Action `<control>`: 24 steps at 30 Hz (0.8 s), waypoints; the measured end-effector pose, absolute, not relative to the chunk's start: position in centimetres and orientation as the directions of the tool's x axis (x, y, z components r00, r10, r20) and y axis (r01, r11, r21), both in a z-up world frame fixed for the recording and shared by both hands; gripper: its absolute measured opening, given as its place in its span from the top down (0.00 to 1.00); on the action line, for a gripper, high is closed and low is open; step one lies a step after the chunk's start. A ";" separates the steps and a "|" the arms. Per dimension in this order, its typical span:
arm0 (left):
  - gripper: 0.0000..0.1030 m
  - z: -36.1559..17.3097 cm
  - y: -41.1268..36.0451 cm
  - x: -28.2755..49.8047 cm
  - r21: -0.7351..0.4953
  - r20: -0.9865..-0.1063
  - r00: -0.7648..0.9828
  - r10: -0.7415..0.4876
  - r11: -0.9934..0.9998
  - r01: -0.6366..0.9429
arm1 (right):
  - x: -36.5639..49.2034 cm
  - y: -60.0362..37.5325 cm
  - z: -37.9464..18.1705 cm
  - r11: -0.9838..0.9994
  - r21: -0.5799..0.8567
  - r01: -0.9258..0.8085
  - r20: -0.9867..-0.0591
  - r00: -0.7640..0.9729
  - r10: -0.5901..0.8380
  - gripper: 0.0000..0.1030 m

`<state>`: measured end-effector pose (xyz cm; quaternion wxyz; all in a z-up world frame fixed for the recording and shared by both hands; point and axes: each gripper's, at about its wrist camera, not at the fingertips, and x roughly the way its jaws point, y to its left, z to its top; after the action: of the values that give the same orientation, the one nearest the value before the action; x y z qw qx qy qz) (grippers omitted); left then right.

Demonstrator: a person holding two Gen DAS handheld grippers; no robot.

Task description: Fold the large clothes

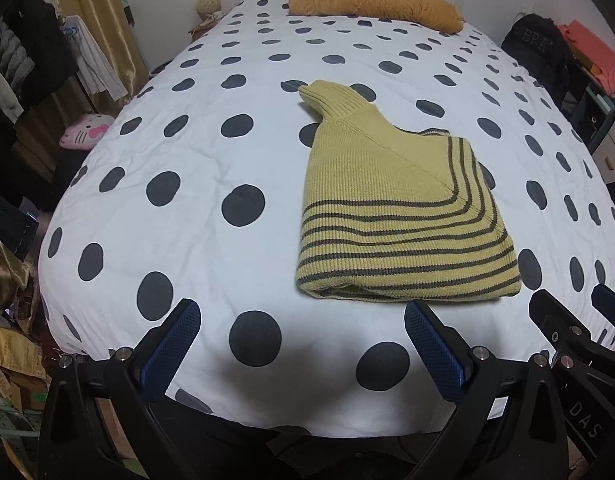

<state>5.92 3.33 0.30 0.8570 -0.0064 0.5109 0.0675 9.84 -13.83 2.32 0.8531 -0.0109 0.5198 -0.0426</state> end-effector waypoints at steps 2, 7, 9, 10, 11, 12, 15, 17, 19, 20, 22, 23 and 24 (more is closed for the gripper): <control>0.01 0.3 3.1 5.9 0.054 -0.876 0.470 0.103 0.992 -0.117 | 9.8 -14.1 2.3 0.996 -0.062 0.067 -0.887 0.454 -0.086 0.20; 0.01 0.3 3.2 5.7 0.037 -0.875 0.475 0.090 0.992 -0.119 | 9.8 -14.6 2.3 0.996 -0.059 0.074 -0.888 0.452 -0.086 0.20; 0.01 0.3 3.3 5.6 0.034 -0.876 0.475 0.088 0.992 -0.121 | 9.8 -14.6 2.3 0.996 -0.059 0.074 -0.888 0.452 -0.086 0.20; 0.01 0.3 3.3 5.6 0.035 -0.876 0.475 0.089 0.992 -0.121 | 9.9 -14.6 2.3 0.996 -0.061 0.072 -0.889 0.450 -0.087 0.20; 0.01 0.3 3.4 5.6 0.037 -0.875 0.475 0.091 0.992 -0.123 | 9.8 -14.6 2.3 0.996 -0.060 0.071 -0.889 0.450 -0.085 0.20; 0.01 0.2 3.4 5.7 0.039 -0.875 0.475 0.093 0.992 -0.122 | 9.8 -14.7 2.3 0.996 -0.060 0.072 -0.889 0.451 -0.086 0.20; 0.01 0.0 3.4 5.7 0.039 -0.879 0.468 0.093 0.991 -0.125 | 9.7 -14.6 2.2 0.995 -0.065 0.075 -0.889 0.448 -0.092 0.20; 0.01 -0.1 3.4 5.7 0.032 -0.882 0.464 0.086 0.992 -0.124 | 9.6 -14.6 2.2 0.995 -0.066 0.075 -0.890 0.446 -0.093 0.20; 0.01 -0.1 3.4 5.7 0.026 -0.883 0.462 0.081 0.992 -0.123 | 9.6 -14.7 2.1 0.995 -0.067 0.077 -0.890 0.447 -0.095 0.20; 0.01 -0.2 3.4 5.6 0.025 -0.884 0.461 0.080 0.992 -0.124 | 9.6 -14.7 2.1 0.995 -0.069 0.078 -0.890 0.447 -0.097 0.20; 0.01 -0.2 3.3 5.6 0.027 -0.883 0.461 0.081 0.992 -0.123 | 9.4 -14.7 2.1 0.994 -0.072 0.080 -0.889 0.446 -0.100 0.20; 0.01 -0.2 3.3 5.6 0.027 -0.883 0.463 0.081 0.992 -0.122 | 9.4 -14.7 2.0 0.994 -0.071 0.081 -0.890 0.445 -0.100 0.20; 0.01 -0.2 3.3 5.5 0.027 -0.882 0.464 0.081 0.992 -0.121 | 9.3 -14.7 2.0 0.994 -0.069 0.083 -0.890 0.445 -0.099 0.20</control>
<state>5.55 3.31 -0.15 0.8553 -0.0199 0.5144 0.0590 9.29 -14.72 2.01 0.8500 -0.0075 0.5239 -0.0534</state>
